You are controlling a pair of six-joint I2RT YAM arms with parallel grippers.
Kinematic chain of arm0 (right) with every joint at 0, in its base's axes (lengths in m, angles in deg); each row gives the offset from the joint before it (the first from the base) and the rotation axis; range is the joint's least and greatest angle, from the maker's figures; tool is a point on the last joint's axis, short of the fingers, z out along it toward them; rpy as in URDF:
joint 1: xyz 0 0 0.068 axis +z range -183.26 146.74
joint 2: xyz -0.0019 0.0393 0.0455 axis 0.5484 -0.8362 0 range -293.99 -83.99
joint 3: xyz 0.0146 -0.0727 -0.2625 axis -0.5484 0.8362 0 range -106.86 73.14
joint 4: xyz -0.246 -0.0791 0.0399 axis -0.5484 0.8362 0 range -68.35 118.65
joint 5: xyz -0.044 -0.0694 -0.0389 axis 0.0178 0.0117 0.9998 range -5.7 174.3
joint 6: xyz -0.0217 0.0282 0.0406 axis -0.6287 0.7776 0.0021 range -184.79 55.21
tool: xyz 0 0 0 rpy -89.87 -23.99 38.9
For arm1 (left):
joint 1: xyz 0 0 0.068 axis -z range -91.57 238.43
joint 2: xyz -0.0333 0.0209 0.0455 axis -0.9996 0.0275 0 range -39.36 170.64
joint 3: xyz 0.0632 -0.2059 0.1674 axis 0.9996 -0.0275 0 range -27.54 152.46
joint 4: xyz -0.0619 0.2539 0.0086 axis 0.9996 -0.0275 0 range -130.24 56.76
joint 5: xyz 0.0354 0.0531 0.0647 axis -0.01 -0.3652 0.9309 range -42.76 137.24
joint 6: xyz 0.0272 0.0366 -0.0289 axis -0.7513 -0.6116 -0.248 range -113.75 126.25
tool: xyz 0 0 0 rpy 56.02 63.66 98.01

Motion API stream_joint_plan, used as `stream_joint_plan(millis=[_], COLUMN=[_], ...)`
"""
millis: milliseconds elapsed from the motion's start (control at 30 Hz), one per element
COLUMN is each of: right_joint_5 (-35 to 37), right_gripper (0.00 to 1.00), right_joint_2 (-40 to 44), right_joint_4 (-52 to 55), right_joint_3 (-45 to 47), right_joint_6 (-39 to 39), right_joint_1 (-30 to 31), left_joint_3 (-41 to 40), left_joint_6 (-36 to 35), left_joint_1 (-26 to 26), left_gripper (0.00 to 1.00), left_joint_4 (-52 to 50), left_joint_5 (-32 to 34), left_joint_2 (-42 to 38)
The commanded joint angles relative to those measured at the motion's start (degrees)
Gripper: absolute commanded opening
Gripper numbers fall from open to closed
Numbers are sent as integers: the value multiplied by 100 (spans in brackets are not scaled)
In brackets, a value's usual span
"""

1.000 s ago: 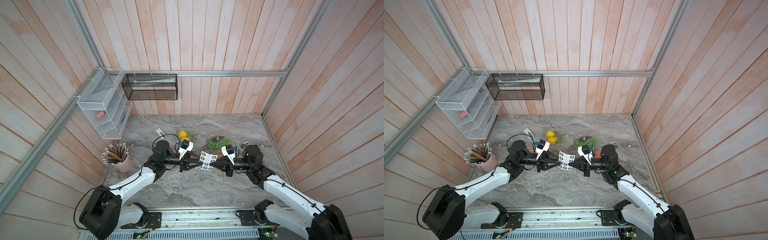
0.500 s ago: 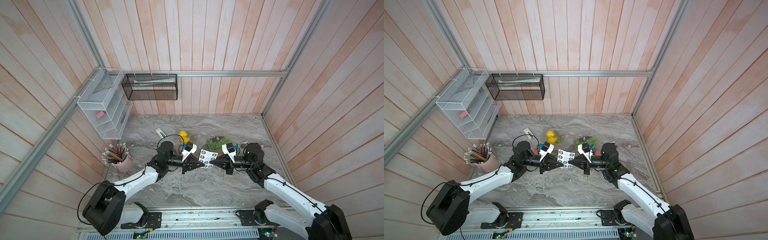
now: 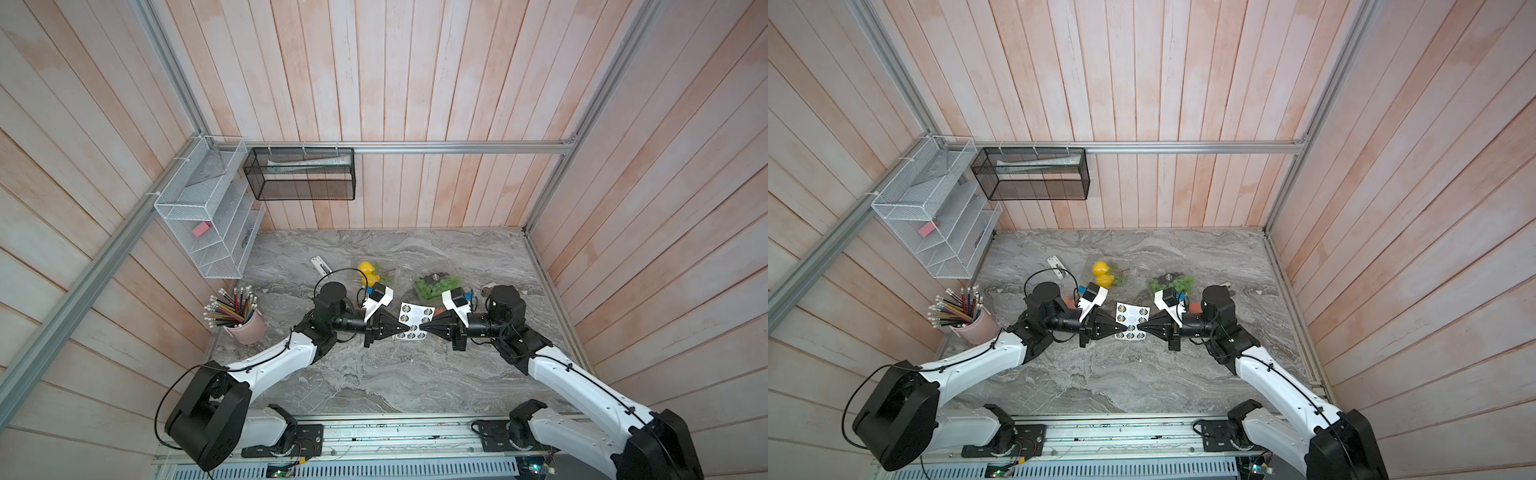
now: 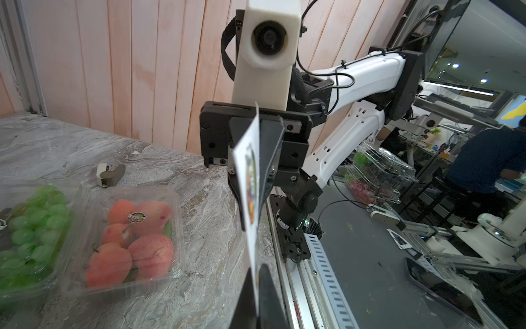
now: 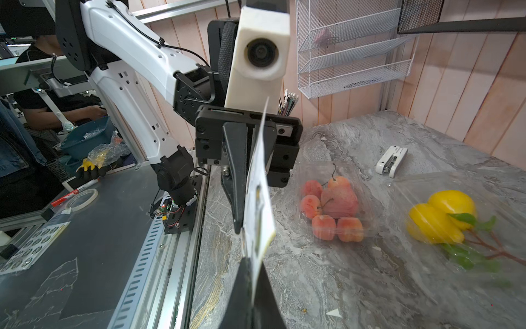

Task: Label fruit boxes
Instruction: Adjust the label sticker.

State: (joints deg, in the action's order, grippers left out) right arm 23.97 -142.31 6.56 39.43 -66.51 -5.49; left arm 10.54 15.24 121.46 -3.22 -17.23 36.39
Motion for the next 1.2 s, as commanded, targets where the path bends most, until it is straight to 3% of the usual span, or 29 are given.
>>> stream_joint_plan(millis=[0, 133, 300, 667, 833, 1167], right_joint_5=[-51, -45, -168, -478, -539, -739], right_gripper=[0, 15, 15, 12, 0, 0], right_joint_2=[24, 135, 53, -196, -221, -179], right_joint_4=[125, -389, -930, -1336, -1394, -1488], right_joint_3=[-146, 160, 364, 398, 410, 413], right_joint_6=[-55, 286, 696, 1014, 1074, 1091], right_joint_1=[-43, -52, -52, -51, -46, -39], left_joint_3=[121, 110, 94, 27, 28, 66], left_joint_6=[-3, 10, 138, 278, 261, 233], left_joint_1=[11, 15, 23, 36, 36, 48], left_gripper=[0, 0, 0, 0, 0, 0], left_joint_4=[48, 95, 291, 537, 540, 643], left_joint_5=[-36, -34, -116, -75, -70, -103], left_joint_2=[-2, -16, 15, 6, 19, 210])
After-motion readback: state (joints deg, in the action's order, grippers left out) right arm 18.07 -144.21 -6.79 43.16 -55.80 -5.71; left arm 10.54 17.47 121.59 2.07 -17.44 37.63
